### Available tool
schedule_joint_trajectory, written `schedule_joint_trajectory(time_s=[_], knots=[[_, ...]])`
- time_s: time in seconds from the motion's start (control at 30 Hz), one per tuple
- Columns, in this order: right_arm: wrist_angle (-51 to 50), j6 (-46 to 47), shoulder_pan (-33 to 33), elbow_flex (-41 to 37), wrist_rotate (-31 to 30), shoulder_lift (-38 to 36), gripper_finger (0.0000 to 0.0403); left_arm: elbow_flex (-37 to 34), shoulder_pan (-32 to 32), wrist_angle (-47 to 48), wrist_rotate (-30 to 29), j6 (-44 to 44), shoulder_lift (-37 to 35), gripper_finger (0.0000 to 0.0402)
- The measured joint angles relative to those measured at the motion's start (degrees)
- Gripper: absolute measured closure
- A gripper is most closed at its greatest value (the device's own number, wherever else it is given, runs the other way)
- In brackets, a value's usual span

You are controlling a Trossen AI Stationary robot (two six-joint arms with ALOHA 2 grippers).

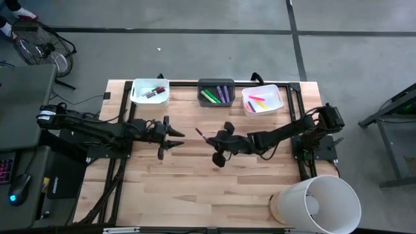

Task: Pick & Place Markers
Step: Put the pink highlighter pen into the left white bin

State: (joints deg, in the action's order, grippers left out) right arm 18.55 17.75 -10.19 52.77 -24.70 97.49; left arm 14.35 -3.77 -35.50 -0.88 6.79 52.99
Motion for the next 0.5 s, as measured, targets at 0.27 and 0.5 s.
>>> schedule_joint_trajectory(time_s=[0.27,0.5], knots=[[11.7,-9.8,2.2,0.1,2.9,0.0,0.0377,0.6,0.0,-6.6,-5.8,-0.3,0.1,0.0254],[16.5,-11.9,4.1,0.1,7.2,-0.1,0.0376,4.7,0.0,-7.3,-7.6,-4.1,1.5,0.0254]])
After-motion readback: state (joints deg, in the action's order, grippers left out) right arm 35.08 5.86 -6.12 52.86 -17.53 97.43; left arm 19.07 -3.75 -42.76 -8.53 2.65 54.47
